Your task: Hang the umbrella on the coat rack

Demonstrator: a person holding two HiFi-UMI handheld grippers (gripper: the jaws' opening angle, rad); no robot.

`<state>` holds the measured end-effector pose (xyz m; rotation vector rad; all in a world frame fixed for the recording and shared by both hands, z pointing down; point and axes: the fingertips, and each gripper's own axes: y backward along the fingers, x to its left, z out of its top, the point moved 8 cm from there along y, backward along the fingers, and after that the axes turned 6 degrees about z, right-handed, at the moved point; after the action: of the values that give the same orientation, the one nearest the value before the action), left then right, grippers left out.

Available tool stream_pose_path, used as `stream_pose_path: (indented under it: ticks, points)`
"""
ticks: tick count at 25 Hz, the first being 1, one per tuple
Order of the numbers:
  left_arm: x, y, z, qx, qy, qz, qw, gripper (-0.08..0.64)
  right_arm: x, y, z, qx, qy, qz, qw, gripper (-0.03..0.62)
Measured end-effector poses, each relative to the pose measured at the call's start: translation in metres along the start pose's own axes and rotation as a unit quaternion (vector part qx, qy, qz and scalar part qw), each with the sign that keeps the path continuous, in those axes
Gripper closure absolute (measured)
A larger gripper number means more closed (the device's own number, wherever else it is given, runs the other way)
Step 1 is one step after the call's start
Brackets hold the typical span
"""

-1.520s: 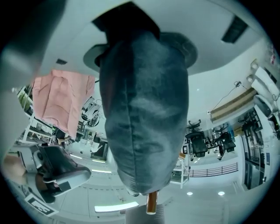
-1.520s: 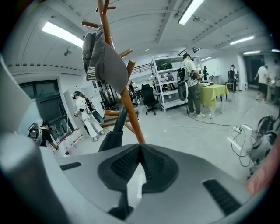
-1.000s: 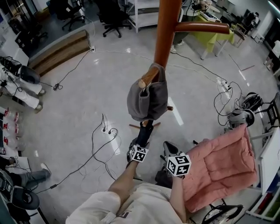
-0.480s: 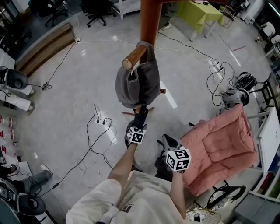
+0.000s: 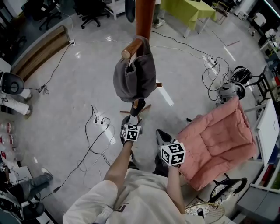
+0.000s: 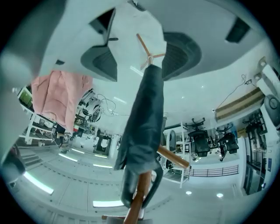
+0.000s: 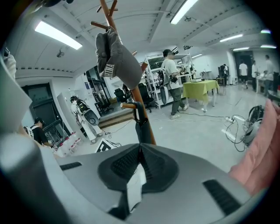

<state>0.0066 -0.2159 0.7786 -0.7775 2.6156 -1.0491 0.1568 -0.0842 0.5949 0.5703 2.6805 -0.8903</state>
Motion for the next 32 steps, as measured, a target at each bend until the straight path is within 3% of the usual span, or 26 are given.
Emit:
stream_pose_path:
  ticks: [5, 17, 23, 32]
  points:
    - [0.006, 0.035, 0.007, -0.038, 0.008, 0.001, 0.9992, 0.239, 0.016, -0.020, -0.005, -0.007, -0.003, 0.014, 1.000, 0.588]
    - [0.026, 0.123, 0.043, -0.111, -0.019, -0.022, 0.9934, 0.239, 0.046, -0.056, -0.009, -0.031, -0.030, 0.021, 0.999, 0.588]
    - [0.038, 0.172, 0.063, -0.132, -0.025, -0.057, 0.9893, 0.239, 0.055, -0.060, 0.005, -0.053, -0.033, 0.015, 0.998, 0.588]
    - [0.047, 0.209, 0.086, -0.174, -0.101, -0.088, 0.9756, 0.239, 0.056, -0.036, 0.011, -0.082, -0.024, -0.011, 0.996, 0.588]
